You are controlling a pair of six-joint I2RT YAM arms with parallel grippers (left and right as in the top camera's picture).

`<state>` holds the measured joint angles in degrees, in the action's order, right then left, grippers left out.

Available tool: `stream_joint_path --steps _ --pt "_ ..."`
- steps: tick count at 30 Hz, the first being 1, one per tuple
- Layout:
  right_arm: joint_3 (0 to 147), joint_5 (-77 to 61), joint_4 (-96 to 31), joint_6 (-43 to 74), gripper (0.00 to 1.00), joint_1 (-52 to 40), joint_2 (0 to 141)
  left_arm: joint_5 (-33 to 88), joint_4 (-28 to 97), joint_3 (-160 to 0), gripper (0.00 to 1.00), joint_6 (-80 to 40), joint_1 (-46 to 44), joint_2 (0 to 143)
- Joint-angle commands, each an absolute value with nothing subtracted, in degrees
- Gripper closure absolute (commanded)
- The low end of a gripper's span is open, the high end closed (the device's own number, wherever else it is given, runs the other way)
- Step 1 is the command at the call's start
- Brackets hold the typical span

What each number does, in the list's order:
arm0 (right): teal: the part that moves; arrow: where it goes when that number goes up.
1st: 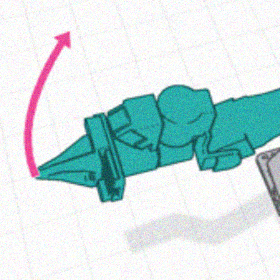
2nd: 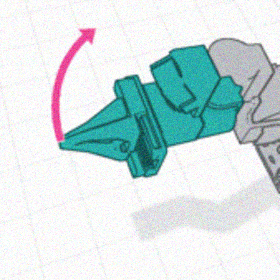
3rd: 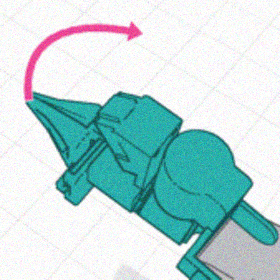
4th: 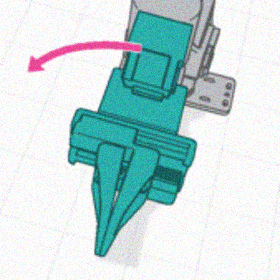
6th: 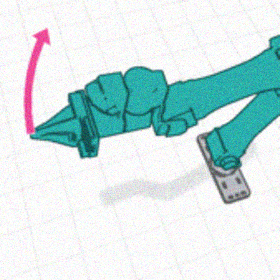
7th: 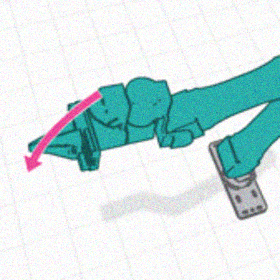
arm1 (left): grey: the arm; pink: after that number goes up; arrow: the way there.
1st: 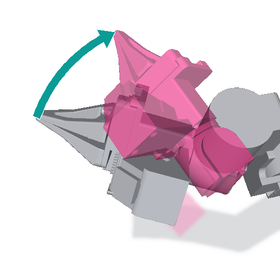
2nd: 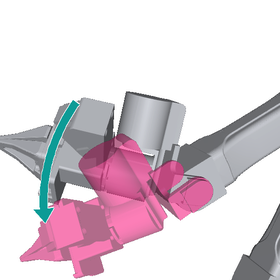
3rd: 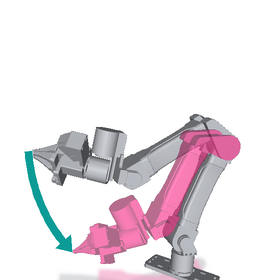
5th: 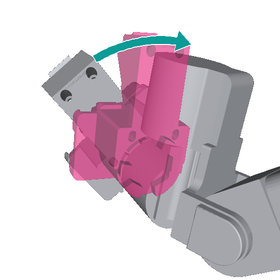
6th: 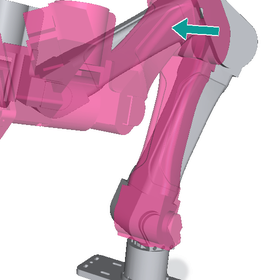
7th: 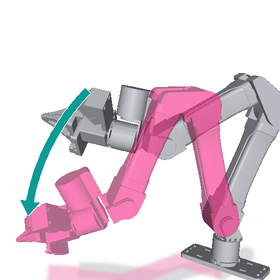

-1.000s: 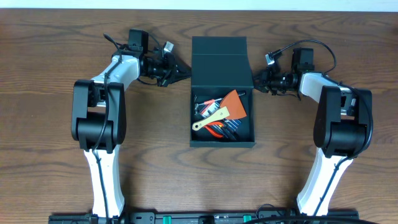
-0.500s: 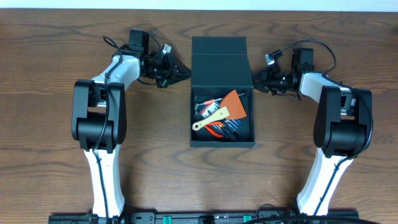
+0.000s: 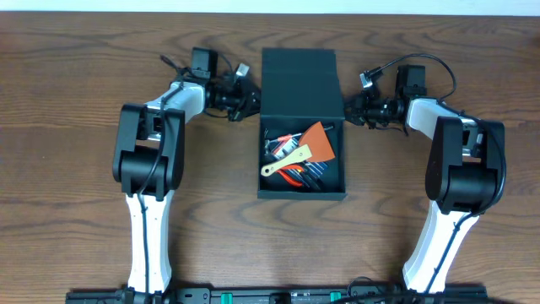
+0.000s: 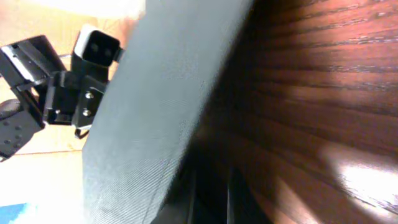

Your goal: Pack container

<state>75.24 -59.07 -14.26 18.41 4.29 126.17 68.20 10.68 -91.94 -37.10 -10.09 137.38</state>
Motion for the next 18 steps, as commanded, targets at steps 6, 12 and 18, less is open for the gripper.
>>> stream_joint_path --steps 6,12,18 --pt "75.79 -65.08 -13.80 14.92 0.97 4.14 126.65 77.30 6.48 -92.51 0.95 -36.34 -10.48 137.88" --pt "75.79 -66.50 -13.67 14.09 0.97 4.14 126.65 77.67 5.87 -92.58 0.95 -35.83 -10.48 137.69" --pt "75.79 -66.48 -13.69 14.11 0.96 4.14 126.65 77.30 4.97 -92.99 0.94 -35.53 -10.48 135.41"
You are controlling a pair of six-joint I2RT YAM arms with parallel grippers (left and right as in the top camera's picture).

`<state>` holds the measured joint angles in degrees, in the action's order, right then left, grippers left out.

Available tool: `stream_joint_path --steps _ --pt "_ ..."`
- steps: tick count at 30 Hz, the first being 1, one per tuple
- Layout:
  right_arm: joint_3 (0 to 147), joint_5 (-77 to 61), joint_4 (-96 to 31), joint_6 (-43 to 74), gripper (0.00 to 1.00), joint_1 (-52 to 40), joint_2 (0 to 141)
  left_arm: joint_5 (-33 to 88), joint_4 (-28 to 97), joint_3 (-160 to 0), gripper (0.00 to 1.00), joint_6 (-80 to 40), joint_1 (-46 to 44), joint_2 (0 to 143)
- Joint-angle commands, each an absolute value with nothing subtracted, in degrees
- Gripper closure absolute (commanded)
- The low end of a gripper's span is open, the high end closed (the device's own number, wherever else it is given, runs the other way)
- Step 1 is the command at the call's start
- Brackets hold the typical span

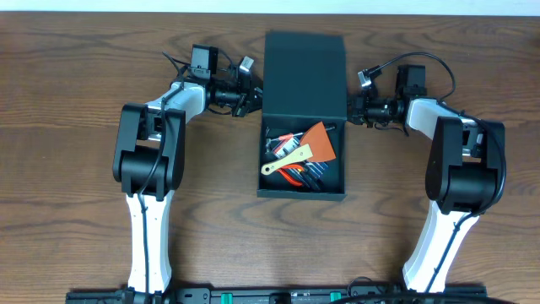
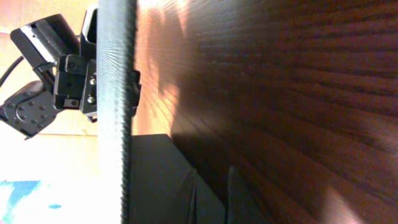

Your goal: Pack container

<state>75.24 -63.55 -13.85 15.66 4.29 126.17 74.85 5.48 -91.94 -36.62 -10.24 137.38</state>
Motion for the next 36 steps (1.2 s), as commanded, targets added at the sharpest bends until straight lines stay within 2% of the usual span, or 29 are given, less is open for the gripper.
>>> stream_joint_path --steps 1,15,36 --pt "75.79 -66.48 -13.69 14.11 0.96 4.14 126.65 77.12 4.99 -93.03 0.95 -35.18 -10.48 134.80" --pt "75.79 -65.49 -14.20 14.09 0.94 4.21 126.65 75.83 5.06 -93.03 0.95 -34.35 -10.50 129.21" --pt "75.79 -65.14 -15.77 14.04 0.94 4.19 126.65 72.82 7.44 -93.03 0.95 -30.65 -12.19 129.05"
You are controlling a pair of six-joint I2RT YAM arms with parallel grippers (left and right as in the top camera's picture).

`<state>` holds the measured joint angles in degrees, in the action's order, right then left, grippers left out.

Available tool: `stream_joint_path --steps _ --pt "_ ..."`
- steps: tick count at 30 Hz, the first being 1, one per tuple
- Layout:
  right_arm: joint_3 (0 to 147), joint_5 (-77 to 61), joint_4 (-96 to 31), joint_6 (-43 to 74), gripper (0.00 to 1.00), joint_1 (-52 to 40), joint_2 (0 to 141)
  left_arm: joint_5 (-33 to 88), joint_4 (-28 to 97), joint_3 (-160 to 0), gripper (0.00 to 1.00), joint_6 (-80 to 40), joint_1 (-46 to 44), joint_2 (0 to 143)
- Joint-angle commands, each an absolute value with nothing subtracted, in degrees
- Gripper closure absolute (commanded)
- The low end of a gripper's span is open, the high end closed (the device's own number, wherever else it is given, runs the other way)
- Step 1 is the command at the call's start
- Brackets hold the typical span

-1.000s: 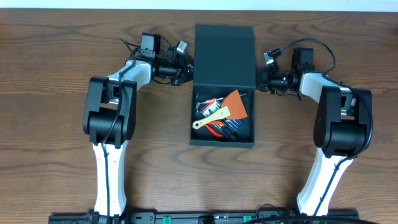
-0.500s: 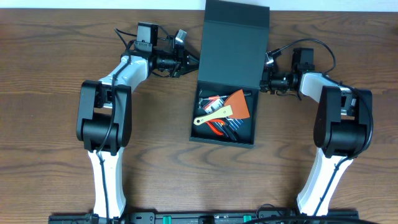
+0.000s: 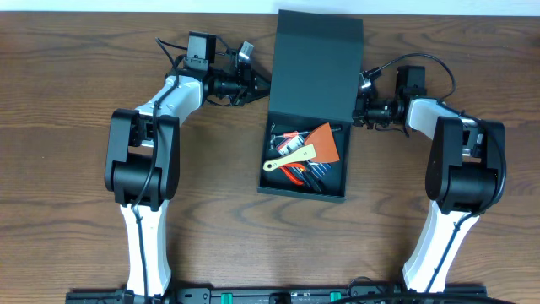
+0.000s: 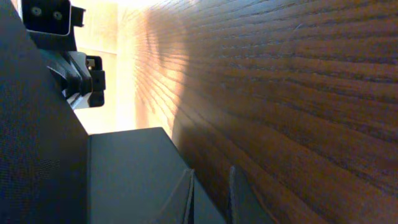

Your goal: Pack container

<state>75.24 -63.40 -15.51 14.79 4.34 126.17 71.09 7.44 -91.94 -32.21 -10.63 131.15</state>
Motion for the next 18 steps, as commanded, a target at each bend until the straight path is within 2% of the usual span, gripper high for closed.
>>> stream_joint_path --steps 1,7,18 --pt "75.79 -65.14 -16.08 13.78 0.94 4.19 126.65 72.82 7.44 -93.03 0.95 -30.63 -12.19 129.05" --pt "75.79 -58.26 -20.43 12.69 0.94 4.91 126.65 72.82 7.44 -93.03 0.94 -30.46 -12.19 129.05" --pt "75.85 -64.31 -20.84 12.58 0.93 11.16 126.65 72.79 7.42 -93.03 0.94 -30.02 -12.19 129.05"
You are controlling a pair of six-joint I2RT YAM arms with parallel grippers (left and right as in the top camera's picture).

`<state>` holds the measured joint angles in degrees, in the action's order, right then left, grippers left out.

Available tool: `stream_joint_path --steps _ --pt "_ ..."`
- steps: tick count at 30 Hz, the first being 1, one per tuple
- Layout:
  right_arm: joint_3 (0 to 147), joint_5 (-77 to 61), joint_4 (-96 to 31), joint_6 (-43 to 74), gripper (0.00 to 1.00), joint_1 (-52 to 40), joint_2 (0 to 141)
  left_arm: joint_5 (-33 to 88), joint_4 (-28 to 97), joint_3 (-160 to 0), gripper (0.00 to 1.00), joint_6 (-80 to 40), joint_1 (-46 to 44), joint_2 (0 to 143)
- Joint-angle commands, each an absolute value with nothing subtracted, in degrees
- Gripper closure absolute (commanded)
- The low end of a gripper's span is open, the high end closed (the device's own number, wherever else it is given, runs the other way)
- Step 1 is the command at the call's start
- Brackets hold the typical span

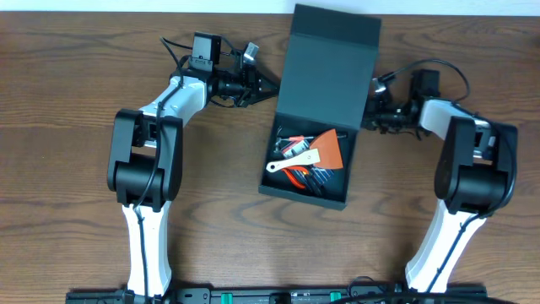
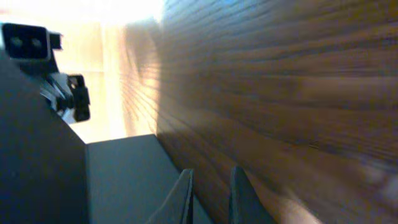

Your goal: Pack container

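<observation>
A black box (image 1: 337,192) sits at mid table, skewed clockwise. It holds an orange scraper (image 1: 325,148) and several small tools. Its hinged lid (image 1: 331,63) stands open, leaning back toward the far edge. My left gripper (image 1: 268,84) points at the lid's left edge from just beside it and looks shut. My right gripper (image 1: 369,116) is at the right side, where the lid meets the box. In the right wrist view the right gripper (image 2: 211,190) has its jaws close together with nothing between them. The black box wall (image 2: 124,180) lies just to its left.
The dark wooden table (image 1: 76,169) spreads out on both sides of the box. Both arm bases stand at the near edge, the left arm (image 1: 143,169) and the right arm (image 1: 468,169) flanking the box. The far table edge runs just behind the lid.
The box and its open lid have shifted right and turned a little more clockwise. The right gripper has moved right with them. The left gripper has moved slightly right after the lid's left edge.
At first the lid stood over the back of the box, with a gripper at each side of it. Then it showed larger and farther back. Later it leaned back and the box sat skewed. Now the box lies farther right, lid wide open.
</observation>
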<state>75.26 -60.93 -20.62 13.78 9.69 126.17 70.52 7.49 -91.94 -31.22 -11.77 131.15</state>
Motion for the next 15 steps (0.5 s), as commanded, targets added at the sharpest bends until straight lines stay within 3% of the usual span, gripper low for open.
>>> stream_joint_path --steps 1,15 --pt "75.85 -65.30 -20.75 12.56 0.93 11.40 126.65 72.79 7.42 -93.03 0.95 -30.02 -12.19 129.05" --pt "75.85 -74.00 -19.92 10.37 0.91 11.60 126.65 72.82 7.42 -93.03 0.94 -30.02 -12.16 129.05"
